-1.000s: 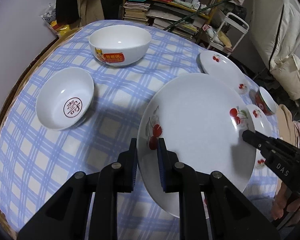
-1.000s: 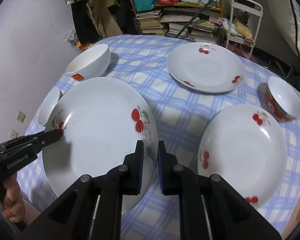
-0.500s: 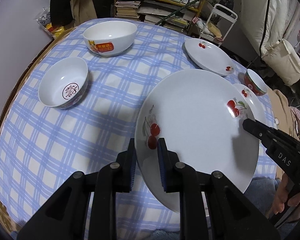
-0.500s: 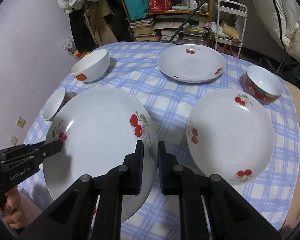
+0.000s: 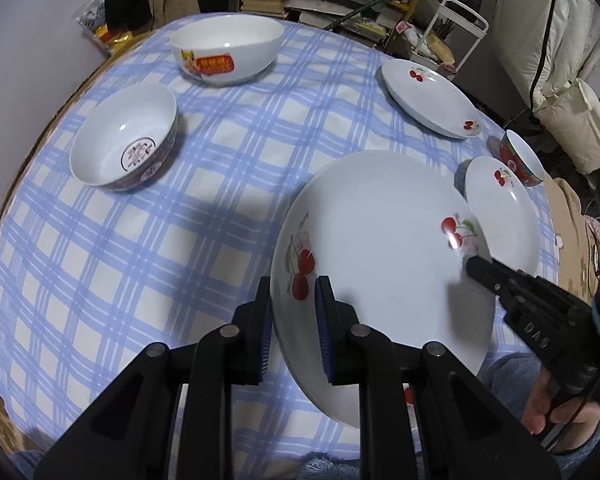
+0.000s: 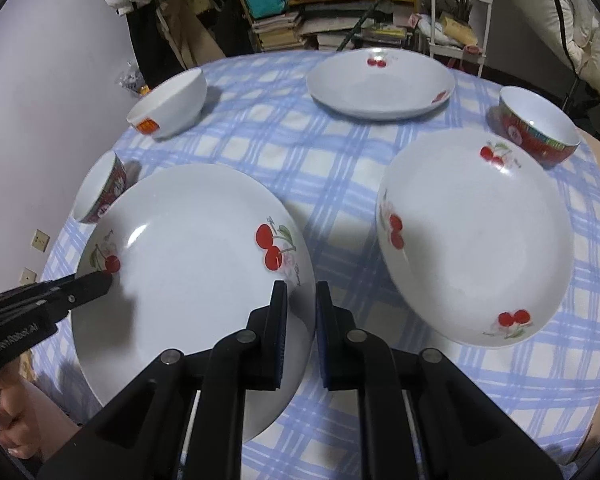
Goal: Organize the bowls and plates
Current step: 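Close left tool on one cherry plate rim while right tool grips another plate rim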
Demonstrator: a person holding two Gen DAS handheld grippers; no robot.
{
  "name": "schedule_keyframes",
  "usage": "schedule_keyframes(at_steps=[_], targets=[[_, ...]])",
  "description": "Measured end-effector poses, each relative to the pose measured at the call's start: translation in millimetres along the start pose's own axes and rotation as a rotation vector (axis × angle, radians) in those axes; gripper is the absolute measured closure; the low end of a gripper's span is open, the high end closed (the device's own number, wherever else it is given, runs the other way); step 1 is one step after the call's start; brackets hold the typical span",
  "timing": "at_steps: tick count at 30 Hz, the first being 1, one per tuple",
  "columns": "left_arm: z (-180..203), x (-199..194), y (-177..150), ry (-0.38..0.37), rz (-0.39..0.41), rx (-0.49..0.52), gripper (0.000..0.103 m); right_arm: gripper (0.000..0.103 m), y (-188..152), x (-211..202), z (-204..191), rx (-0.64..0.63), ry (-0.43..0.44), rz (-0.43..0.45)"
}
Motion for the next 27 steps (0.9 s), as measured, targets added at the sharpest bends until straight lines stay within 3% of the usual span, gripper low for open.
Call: schedule_keyframes(at_steps=[9, 14, 27], targets=[[11.4, 23.6, -9.5, 0.013, -0.070, 0.034, 0.084, 0.088, -8.8, 9.5, 16.2, 0.034, -0.046, -0.039], [15.5, 41.1, -19.8, 0.025, -0.135, 0.057, 0.084, 0.088, -21.4, 24.2, 27.6, 0.066, -0.059, -0.106], [20.0, 65.4, -32.6, 0.059, -0.205, 0.107, 0.082, 0.088, -21.1, 15.6, 25.4, 0.059, -0.103, -0.096]])
Point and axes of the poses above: each gripper's, at about its wrist camera, not at the fingertips, and x roughly the way its jaws point, z to its right, y to its top, the point moved 9 cm from there along x, roughly the way its jaws point, and after that the axes turned 15 degrees about y, right-handed, at the moved point
